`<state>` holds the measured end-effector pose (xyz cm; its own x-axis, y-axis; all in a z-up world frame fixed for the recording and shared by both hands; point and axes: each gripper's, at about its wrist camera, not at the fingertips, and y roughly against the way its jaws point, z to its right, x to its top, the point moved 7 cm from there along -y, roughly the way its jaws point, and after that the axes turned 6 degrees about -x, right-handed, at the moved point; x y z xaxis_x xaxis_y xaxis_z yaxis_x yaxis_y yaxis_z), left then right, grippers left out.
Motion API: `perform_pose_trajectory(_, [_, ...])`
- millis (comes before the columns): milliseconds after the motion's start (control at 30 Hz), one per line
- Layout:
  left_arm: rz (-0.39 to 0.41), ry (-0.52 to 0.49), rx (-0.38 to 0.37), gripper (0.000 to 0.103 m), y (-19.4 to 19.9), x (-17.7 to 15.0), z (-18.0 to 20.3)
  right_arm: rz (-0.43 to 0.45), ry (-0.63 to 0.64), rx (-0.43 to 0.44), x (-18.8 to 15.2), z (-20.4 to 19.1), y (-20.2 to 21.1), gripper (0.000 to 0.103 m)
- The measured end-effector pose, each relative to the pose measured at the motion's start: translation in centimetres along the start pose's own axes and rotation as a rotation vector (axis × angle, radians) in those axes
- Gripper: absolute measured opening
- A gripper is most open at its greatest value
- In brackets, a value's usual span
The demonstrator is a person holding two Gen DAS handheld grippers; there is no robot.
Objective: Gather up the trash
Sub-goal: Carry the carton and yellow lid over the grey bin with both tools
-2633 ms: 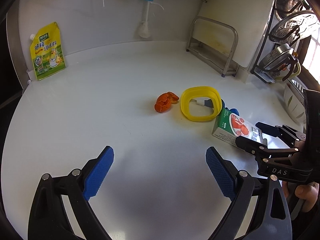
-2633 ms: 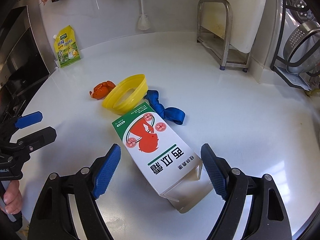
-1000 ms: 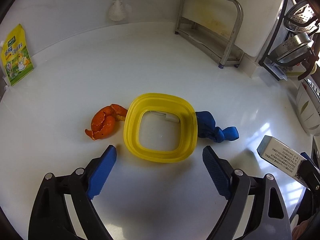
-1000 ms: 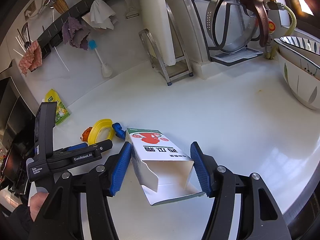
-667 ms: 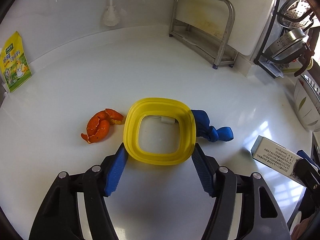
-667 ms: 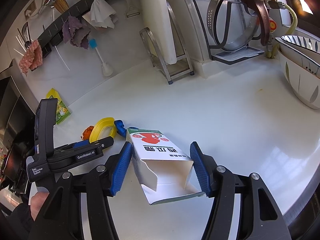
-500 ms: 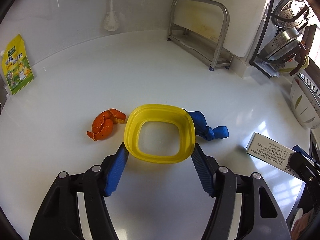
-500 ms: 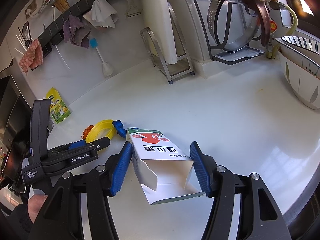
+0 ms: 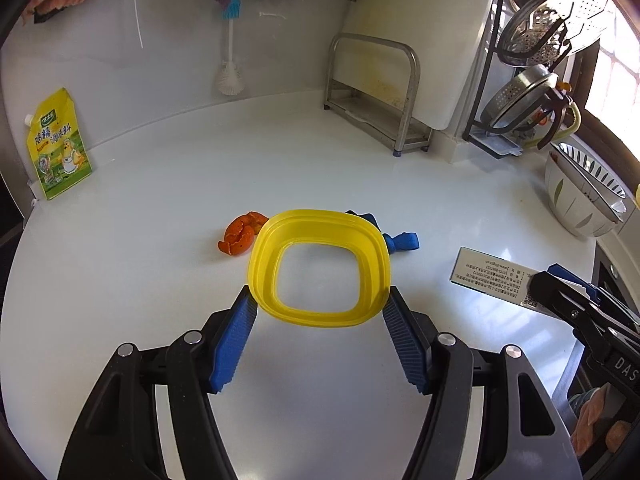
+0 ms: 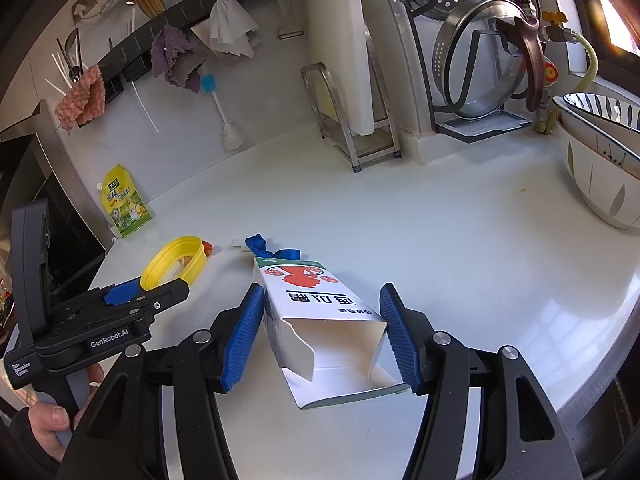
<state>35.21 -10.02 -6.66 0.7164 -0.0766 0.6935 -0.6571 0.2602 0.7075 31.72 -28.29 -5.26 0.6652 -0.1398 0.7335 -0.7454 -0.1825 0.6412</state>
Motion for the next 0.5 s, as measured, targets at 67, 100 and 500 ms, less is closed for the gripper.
perform_pose_trajectory(67, [0.006,-0.009,0.001,0.063,1.1,-0.7,0.0,-0.001,0.006,-0.004,-0.8,-0.4,0.6,0.058])
perform_pose_trajectory(100, [0.009,-0.019,0.005,0.063,1.7,-1.1,0.1,-0.003,0.009,-0.004,-1.4,-0.5,1.0,0.058])
perform_pose_trajectory(500, [0.01,-0.042,-0.024,0.063,9.0,-6.9,-0.3,-0.034,-0.005,-0.065,-8.7,-2.2,6.6,0.057])
